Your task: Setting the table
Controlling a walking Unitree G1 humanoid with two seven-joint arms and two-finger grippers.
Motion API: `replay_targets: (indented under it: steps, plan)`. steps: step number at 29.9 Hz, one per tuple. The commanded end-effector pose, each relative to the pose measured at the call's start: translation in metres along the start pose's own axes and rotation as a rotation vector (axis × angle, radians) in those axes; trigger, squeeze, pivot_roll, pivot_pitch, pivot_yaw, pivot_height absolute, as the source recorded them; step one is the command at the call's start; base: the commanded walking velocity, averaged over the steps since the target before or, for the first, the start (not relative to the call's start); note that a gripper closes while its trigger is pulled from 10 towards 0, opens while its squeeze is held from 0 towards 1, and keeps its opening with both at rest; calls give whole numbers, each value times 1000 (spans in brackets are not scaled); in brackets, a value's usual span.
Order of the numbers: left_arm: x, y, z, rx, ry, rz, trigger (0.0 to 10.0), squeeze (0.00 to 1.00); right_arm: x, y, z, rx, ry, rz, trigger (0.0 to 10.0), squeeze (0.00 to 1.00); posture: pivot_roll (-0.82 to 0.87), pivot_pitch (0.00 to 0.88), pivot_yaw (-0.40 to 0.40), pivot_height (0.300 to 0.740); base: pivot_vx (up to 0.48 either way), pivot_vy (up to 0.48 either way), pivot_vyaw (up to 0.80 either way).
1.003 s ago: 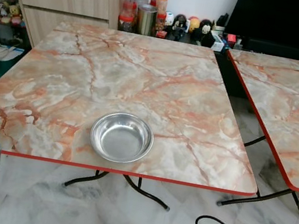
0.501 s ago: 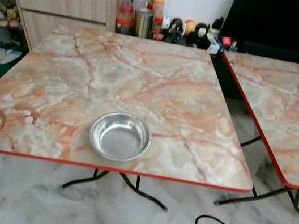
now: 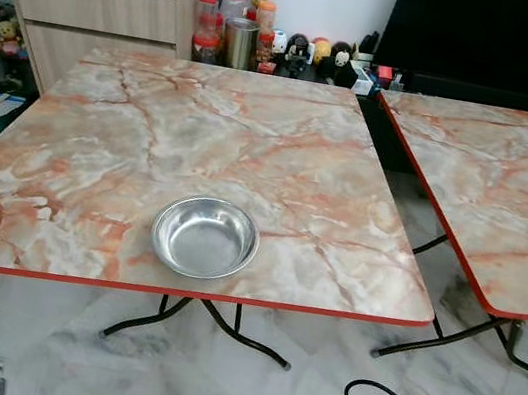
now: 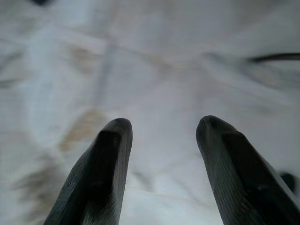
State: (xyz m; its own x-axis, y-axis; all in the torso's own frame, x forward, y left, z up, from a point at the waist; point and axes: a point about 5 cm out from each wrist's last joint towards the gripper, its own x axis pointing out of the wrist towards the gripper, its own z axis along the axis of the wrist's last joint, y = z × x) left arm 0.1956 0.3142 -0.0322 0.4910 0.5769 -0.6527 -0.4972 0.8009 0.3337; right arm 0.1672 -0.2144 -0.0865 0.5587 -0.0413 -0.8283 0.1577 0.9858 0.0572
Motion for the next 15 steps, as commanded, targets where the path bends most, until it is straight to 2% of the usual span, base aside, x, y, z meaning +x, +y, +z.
replay_targets:
  steps: [1,4,11,15]
  plan:
    - [-1,-18,3,3,-12,-103,10000,0,0,-2,-1,3,5,-7,10000,0,59,0,-36,740,0,0,0]
    - [-6,-41,2,31,-2,-210,10000,0,0,-1,-1,5,5,-7,10000,0,56,0,-33,740,0,0,0]
    - [-10,-60,-1,44,15,-281,10000,0,0,-1,-1,9,4,-7,10000,0,54,0,-30,740,0,0,0]
    - [-11,-63,-2,53,20,-292,10000,0,0,-1,-1,10,4,-7,10000,0,54,0,-30,740,0,0,0]
